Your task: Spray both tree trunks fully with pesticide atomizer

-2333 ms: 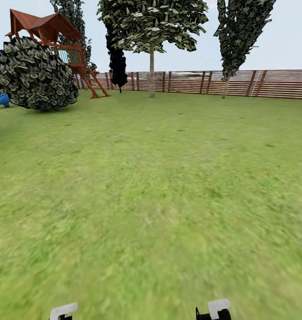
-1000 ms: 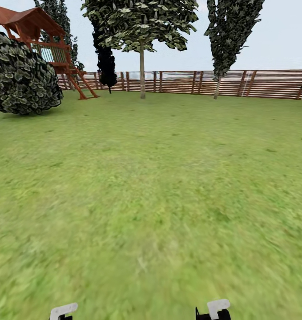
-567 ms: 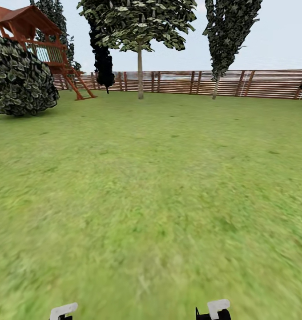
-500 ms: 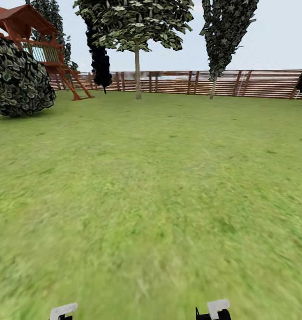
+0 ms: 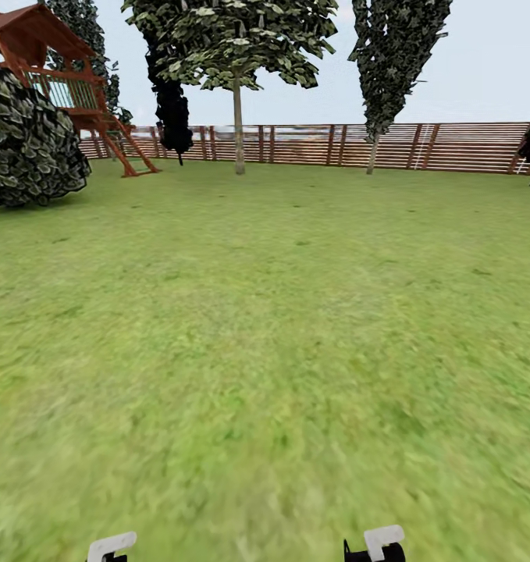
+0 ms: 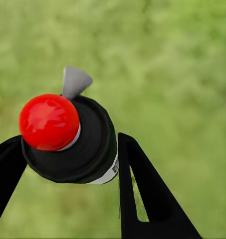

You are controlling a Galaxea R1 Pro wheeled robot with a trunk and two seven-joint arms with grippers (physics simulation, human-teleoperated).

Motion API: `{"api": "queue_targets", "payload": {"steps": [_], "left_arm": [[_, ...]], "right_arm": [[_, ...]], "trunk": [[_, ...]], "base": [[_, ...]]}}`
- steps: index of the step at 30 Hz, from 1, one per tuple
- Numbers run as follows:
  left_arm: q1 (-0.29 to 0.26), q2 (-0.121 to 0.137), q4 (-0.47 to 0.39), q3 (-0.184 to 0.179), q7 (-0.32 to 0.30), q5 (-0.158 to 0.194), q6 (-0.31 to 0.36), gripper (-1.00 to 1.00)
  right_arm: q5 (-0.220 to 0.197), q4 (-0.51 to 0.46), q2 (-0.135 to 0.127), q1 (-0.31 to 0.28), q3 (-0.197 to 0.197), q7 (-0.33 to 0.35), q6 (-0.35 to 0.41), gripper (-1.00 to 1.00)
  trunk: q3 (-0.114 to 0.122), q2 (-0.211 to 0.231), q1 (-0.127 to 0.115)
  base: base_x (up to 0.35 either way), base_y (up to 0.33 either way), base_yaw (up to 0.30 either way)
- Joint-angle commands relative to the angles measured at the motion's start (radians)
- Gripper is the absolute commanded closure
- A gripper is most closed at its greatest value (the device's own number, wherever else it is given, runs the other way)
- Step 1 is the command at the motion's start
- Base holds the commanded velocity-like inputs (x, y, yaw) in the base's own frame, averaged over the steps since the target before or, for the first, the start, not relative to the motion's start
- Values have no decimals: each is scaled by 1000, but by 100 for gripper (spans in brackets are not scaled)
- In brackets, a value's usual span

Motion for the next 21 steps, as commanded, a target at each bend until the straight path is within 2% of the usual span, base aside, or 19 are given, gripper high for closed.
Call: {"api": "queue_targets", "payload": {"steps": [1, 21], "left_arm": [[-1, 0, 1, 2, 3, -5, -4, 100], [-1, 0, 1, 2, 3, -5, -4, 100]], "right_arm": [[6, 1, 0, -1, 8, -10, 0, -100], [6, 1, 0, -1, 8, -10, 1, -100]], "trunk": [[-1, 0, 0], [-1, 0, 0]], "base": [[340, 0, 0], [340, 0, 0]]}}
